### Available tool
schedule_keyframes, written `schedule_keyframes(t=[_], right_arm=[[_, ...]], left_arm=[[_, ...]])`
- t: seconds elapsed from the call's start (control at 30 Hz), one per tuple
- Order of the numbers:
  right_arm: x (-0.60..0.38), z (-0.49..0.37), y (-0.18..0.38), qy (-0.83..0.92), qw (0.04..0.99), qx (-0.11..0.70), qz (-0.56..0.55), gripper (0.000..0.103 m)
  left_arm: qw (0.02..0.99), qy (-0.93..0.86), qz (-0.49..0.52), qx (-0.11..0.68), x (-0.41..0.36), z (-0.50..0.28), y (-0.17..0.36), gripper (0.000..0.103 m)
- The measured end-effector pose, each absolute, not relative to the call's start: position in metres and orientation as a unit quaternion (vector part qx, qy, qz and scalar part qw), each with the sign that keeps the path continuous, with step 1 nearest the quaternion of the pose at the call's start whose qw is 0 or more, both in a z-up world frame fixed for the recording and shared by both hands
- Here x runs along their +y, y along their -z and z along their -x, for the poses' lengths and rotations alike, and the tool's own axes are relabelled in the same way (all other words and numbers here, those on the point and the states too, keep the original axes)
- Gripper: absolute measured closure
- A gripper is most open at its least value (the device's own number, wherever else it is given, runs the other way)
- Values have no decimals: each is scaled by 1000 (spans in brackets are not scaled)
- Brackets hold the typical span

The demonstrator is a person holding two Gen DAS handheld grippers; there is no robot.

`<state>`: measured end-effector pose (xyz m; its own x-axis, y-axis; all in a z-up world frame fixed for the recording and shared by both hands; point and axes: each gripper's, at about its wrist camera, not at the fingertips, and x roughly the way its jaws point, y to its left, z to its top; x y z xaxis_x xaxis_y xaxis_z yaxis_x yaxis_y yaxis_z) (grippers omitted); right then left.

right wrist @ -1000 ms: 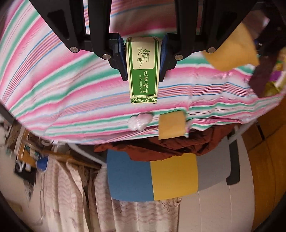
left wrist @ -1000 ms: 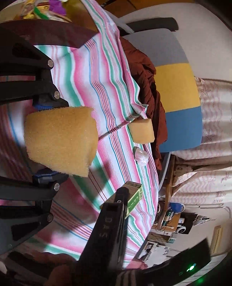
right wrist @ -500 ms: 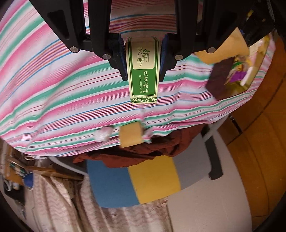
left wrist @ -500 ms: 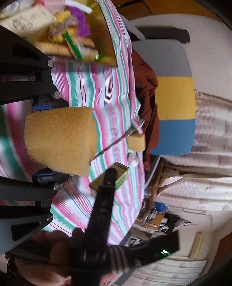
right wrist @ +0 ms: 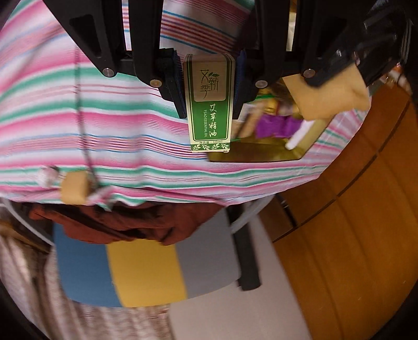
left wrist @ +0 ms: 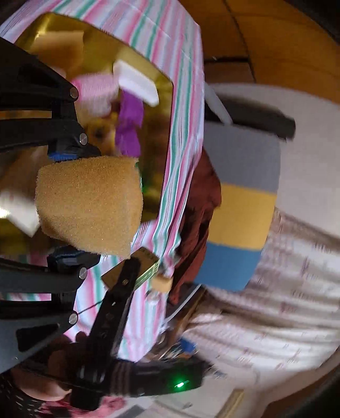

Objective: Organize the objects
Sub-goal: 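Carry the sponge and green tea box into the gold tray and release both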

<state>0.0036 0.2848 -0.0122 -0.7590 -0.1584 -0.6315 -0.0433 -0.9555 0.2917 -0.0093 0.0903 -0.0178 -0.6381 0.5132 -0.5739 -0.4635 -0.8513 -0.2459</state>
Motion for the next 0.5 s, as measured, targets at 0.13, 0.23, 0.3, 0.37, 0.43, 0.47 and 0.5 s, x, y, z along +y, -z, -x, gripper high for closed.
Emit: schedule_keyframes(t=[0.13, 0.23, 0.3, 0.37, 0.43, 0.47, 0.5], right_arm=[[252, 28, 10, 924, 67, -122, -356, 71], [232, 55, 12, 919, 87, -113, -368, 71], [224, 72, 16, 913, 99, -117, -379, 70], [219, 91, 24, 907, 104, -127, -387, 63], [218, 103, 28, 905, 99, -137, -390, 44], [219, 104, 27, 907, 90, -141, -386, 39], [222, 101, 25, 910, 85, -149, -378, 38]], left_arm=[[234, -901, 361, -50, 62, 46, 27, 55], [223, -889, 395, -58, 46, 68, 41, 55], [221, -880, 416, -61, 40, 79, 51, 55], [216, -869, 437, -79, 33, 90, 61, 52], [201, -859, 460, -98, 25, 99, 70, 45], [197, -856, 466, -105, 22, 101, 71, 44], [191, -857, 465, -117, 16, 101, 71, 42]])
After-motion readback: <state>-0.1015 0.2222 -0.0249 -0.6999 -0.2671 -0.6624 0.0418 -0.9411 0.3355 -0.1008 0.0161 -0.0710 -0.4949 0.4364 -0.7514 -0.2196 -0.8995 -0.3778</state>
